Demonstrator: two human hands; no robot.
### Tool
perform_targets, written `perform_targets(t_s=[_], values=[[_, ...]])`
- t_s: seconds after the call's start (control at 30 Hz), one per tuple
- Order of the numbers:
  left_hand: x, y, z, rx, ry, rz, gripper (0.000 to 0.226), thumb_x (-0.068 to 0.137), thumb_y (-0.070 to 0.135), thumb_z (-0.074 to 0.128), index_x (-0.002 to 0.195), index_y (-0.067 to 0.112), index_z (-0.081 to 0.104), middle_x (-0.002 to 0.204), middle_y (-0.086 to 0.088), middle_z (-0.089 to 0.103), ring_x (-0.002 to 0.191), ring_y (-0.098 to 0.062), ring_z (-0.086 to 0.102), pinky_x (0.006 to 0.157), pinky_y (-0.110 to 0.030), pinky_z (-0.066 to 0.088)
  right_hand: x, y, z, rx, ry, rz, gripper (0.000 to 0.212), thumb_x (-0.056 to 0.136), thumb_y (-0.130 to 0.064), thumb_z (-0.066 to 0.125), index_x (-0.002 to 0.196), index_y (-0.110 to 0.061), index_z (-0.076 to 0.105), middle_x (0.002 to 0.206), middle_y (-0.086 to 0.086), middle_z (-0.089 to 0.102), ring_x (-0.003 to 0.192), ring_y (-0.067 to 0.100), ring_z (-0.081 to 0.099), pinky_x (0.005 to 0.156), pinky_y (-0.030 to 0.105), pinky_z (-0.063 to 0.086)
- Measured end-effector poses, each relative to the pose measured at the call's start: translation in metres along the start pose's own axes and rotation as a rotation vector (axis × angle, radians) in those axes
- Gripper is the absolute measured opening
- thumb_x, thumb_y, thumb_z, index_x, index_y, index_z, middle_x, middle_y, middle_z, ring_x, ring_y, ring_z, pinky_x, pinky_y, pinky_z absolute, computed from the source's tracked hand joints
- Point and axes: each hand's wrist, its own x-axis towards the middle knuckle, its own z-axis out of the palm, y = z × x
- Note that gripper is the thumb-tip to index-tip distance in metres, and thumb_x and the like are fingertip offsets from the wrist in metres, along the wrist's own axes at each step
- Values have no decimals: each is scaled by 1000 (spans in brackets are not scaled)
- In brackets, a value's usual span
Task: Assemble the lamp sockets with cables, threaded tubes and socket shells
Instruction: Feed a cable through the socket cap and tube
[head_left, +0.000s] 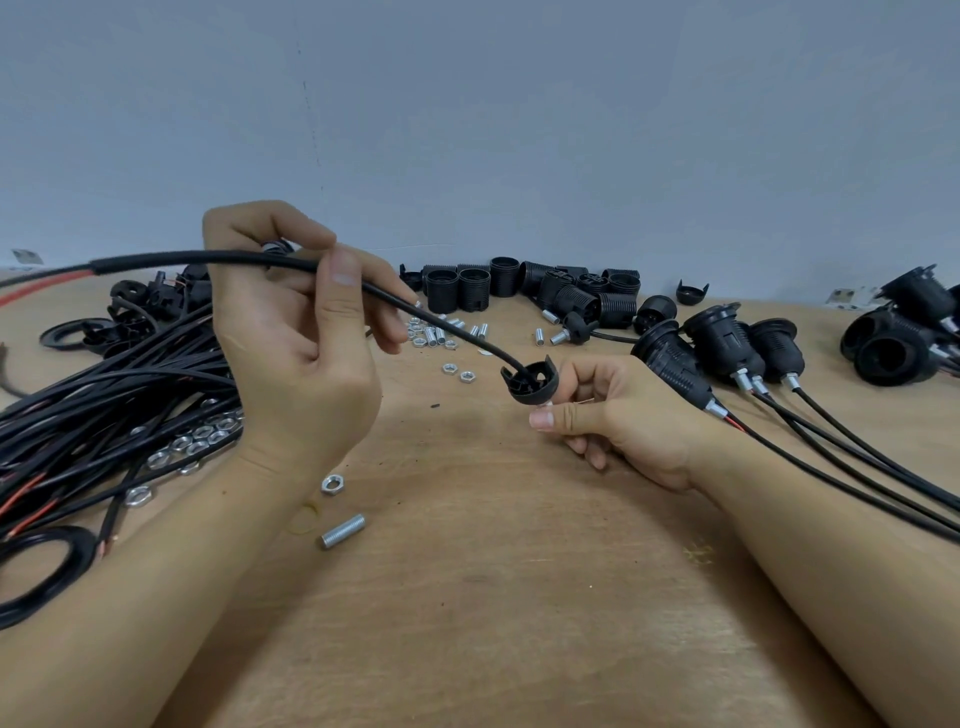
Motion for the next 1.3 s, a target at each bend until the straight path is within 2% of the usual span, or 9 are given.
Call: perform_targets(t_s=[0.27, 0.47, 0.57, 0.67, 0.73, 0.87, 0.97, 1.17, 1.3], values=[[2, -9, -2, 129, 19, -153, 25, 103, -1, 38, 101, 23, 32, 71, -4, 63, 50, -21, 55, 52, -26, 45, -3, 0, 4, -193, -22, -2, 27, 74, -14, 84, 67, -12, 57, 60, 2, 59, 48, 13, 49, 37, 22, 40], [3, -23, -6, 235, 29, -302, 25, 102, 5, 43, 101, 30, 37, 68, 6, 67, 54, -12, 60, 57, -25, 51, -7, -4, 7, -369, 109, -189, 19, 86, -22, 75, 73, -18, 61, 59, 0, 59, 46, 10, 49, 43, 25, 44], [-8, -23, 3, 178, -143, -415, 24, 100, 7, 52, 101, 30, 46, 69, 7, 70, 57, -13, 63, 58, -29, 51, -8, -5, 13, -556, 142, -318, 10, 89, -24, 72, 80, -19, 70, 71, -7, 65, 56, 10, 52, 56, 23, 42], [-20, -25, 12, 216, -369, -482, 11, 96, 15, 62, 99, 25, 58, 73, 7, 74, 68, -4, 69, 66, -31, 53, -8, -7, 15, -541, 163, -377, 6, 91, -22, 70, 86, -21, 74, 74, -2, 68, 66, 19, 56, 59, 22, 40], [-18, -27, 12, 191, -406, -513, 4, 95, 22, 63, 91, 23, 64, 76, 11, 74, 71, -3, 69, 66, -28, 53, -8, -10, 14, -483, 139, -338, 8, 89, -22, 71, 83, -23, 75, 68, -1, 67, 62, 14, 56, 57, 18, 39], [-12, -28, 10, 64, -332, -696, 24, 94, 35, 57, 87, 15, 69, 71, 3, 71, 59, -9, 62, 54, -25, 53, -10, -17, 9, -215, 96, -145, 15, 86, -27, 73, 77, -15, 77, 53, -2, 61, 46, 1, 47, 48, 10, 35], [-6, -29, 7, -126, -171, -814, 24, 98, 26, 58, 84, 8, 68, 65, -3, 67, 54, -13, 57, 52, -24, 50, -12, -23, 7, -45, 0, -51, 27, 76, -40, 72, 78, -13, 78, 54, -1, 59, 41, 4, 37, 40, 13, 28], [-16, -23, 11, -103, -459, -877, 28, 75, 41, 67, 70, 15, 76, 67, -4, 67, 54, -12, 56, 51, -24, 49, -11, -20, 11, 56, -127, 33, 32, 75, -33, 72, 84, -3, 73, 62, 4, 60, 39, 6, 40, 37, 18, 26], [-13, -26, 13, -197, -339, -964, 31, 87, 38, 62, 90, 9, 71, 82, -11, 68, 56, -17, 59, 54, -26, 51, -10, -18, 7, 18, -145, 66, 30, 79, -33, 70, 87, -4, 72, 63, 4, 59, 44, 9, 46, 38, 19, 28]])
